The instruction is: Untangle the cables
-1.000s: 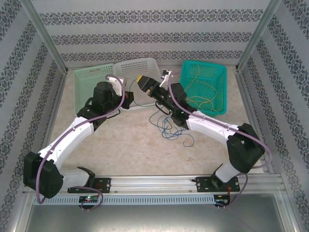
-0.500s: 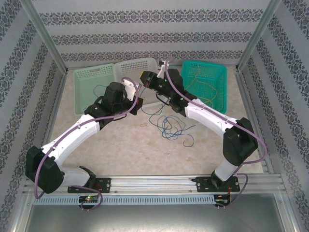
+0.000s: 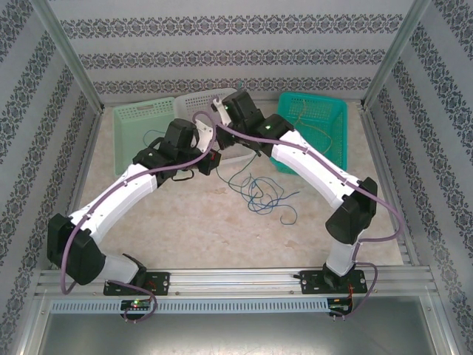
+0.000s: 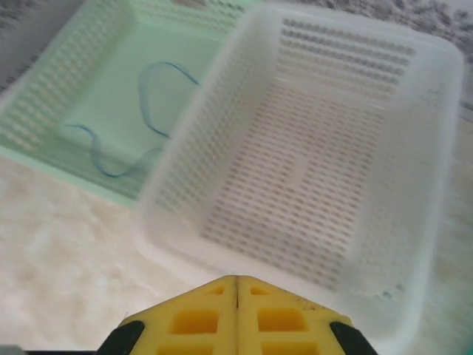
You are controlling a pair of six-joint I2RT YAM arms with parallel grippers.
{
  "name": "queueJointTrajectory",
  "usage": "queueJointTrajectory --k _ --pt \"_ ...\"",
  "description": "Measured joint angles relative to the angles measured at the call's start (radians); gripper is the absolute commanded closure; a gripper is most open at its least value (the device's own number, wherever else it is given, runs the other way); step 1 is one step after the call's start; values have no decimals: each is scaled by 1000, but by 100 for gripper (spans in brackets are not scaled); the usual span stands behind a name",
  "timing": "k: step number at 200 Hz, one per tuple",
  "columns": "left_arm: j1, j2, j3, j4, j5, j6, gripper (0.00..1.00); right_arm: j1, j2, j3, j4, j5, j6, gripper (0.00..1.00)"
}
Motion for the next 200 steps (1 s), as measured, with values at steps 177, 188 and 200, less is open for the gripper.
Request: queueJointTrajectory --k 177,188,200 --pt "177 342 454 -82 -75 5 100 -441 -469 -611 404 -463 441 2" --pt "180 385 494 -102 -68 5 100 -441 -476 -620 408 -466 449 2" --pt "186 433 542 -119 -63 5 100 -443 -488 -635 414 -467 459 2"
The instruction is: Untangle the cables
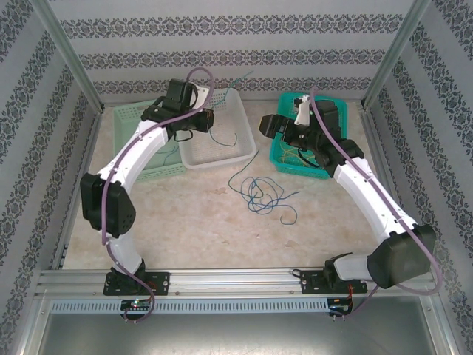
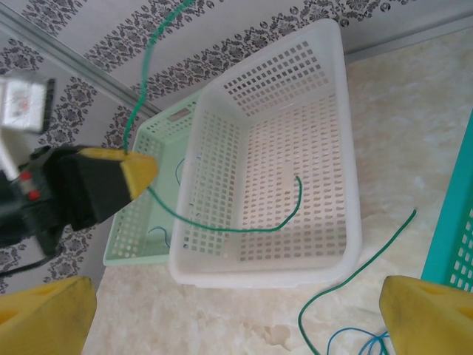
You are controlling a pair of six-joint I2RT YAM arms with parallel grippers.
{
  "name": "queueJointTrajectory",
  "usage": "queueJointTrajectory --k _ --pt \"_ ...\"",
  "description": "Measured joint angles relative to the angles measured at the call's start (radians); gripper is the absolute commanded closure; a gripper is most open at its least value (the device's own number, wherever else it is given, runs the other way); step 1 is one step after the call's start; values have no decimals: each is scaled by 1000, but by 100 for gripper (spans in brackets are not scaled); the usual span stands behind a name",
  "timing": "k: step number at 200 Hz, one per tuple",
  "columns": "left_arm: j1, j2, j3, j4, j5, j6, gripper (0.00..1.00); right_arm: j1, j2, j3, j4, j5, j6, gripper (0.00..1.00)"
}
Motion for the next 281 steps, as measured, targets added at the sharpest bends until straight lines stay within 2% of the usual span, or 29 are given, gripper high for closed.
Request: queueJointTrajectory --k 48,59,72,83,98,106,116,120,135,146,156,188,208,218,241,281 --pt "60 177 168 -88 -2 -51 100 -11 -48 -72 5 -3 11 2" --pt "77 196 164 -106 0 -76 96 -21 -65 -92 2 -2 15 2" --pt "94 205 140 -114 0 -99 77 -34 -84 -114 1 -2 19 2" --pt "103 206 114 -117 0 -116 68 -38 -99 -127 -3 -2 19 2" --pt "111 206 92 -122 -3 -135 45 -43 -110 -135 -10 -2 19 2" --pt "111 206 85 -123 -4 -148 39 -43 -110 -135 -17 -2 18 3" --pt "111 206 83 -125 -4 -156 31 -43 -109 -135 -29 -2 13 7" --pt "111 205 82 -125 -4 -164 23 -43 -108 -135 -35 -2 11 10" --pt "108 198 77 -125 -11 -178 15 -35 -95 -135 -51 -2 -6 18" --pt "107 179 61 -122 -21 -180 0 -20 -80 -142 -55 10 -22 24" --pt "106 147 38 -117 -26 -183 0 1 -66 -155 -61 20 -36 29" --pt "87 -14 -68 -80 -35 -183 0 116 16 -182 -101 81 -100 33" --pt "53 -119 -133 -59 -35 -179 1 168 95 -182 -115 111 -124 45" --pt "31 -164 -177 -50 -39 -176 2 175 137 -182 -119 124 -135 49" --pt "-19 -241 -341 -16 -41 -176 6 174 224 -182 -138 162 -137 50" --pt "-49 -251 -573 3 -26 -194 10 173 320 -201 -154 179 -132 57"
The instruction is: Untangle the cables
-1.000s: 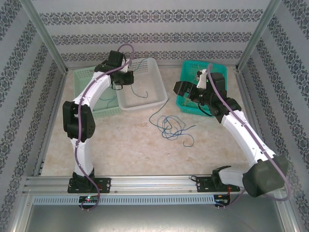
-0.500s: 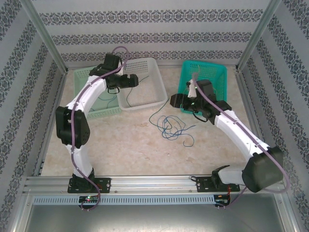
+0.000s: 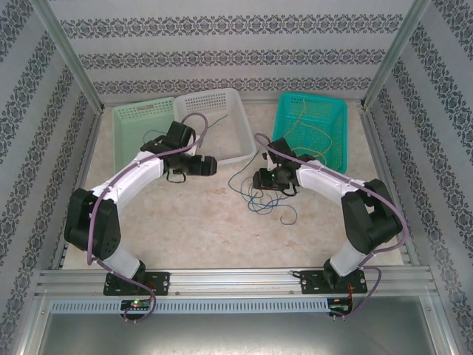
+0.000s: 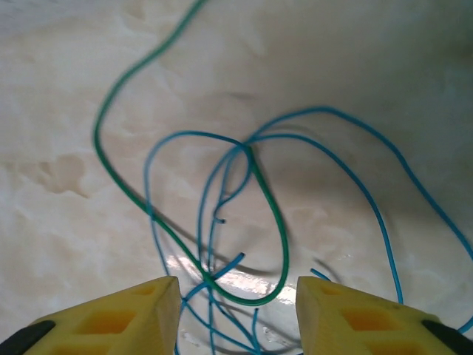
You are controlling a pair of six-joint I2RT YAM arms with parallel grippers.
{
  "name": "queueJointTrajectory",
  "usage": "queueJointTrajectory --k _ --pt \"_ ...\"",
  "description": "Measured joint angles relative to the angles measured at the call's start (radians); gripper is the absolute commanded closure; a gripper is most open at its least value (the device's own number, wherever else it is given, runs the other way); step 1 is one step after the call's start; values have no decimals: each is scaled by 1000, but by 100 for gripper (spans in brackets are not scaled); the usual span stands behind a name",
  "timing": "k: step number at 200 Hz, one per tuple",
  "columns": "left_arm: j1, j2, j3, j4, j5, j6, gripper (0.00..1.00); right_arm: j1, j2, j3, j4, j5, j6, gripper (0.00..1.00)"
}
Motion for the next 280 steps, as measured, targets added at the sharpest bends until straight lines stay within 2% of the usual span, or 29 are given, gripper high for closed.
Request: queueJointTrajectory --k 66,87,125,174,201,280 --pt "-36 52 -2 37 15 -26 13 0 60 17 27 31 11 68" --pt "-36 52 -2 41 14 -28 13 0 53 7 38 36 18 61" --pt "-50 52 -2 40 0 -27 16 0 -19 -68 64 34 47 59" --pt "-161 50 -24 52 -31 -49 20 0 -202 -156 78 49 65 55" --pt "-183 60 -50 53 -45 -70 22 2 -263 -163 81 48 63 54" --pt "-188 380 167 124 -149 -43 24 15 -328 -241 110 56 64 52"
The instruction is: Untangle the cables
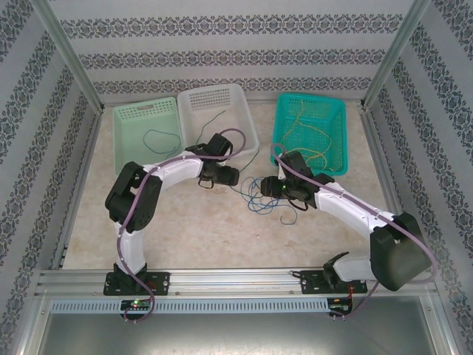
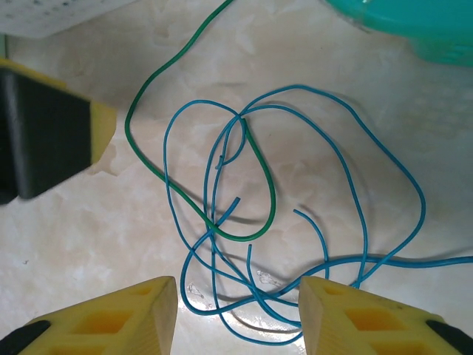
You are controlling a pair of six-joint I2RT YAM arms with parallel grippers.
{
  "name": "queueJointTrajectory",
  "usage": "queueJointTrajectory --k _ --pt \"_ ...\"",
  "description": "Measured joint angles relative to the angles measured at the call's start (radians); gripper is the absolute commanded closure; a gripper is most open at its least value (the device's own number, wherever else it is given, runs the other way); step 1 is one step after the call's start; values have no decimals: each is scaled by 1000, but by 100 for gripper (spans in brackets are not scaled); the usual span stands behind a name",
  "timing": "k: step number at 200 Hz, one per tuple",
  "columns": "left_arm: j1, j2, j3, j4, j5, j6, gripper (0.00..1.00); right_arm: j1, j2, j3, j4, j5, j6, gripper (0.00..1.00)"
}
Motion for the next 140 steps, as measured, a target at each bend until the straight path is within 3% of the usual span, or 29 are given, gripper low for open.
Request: queueJointTrajectory --k 67,140 --pt "-19 118 138 29 -91 58 31 -1 -27 -22 5 19 8 49" --pt "-105 117 83 40 -213 95 41 -22 -33 -29 4 19 10 47"
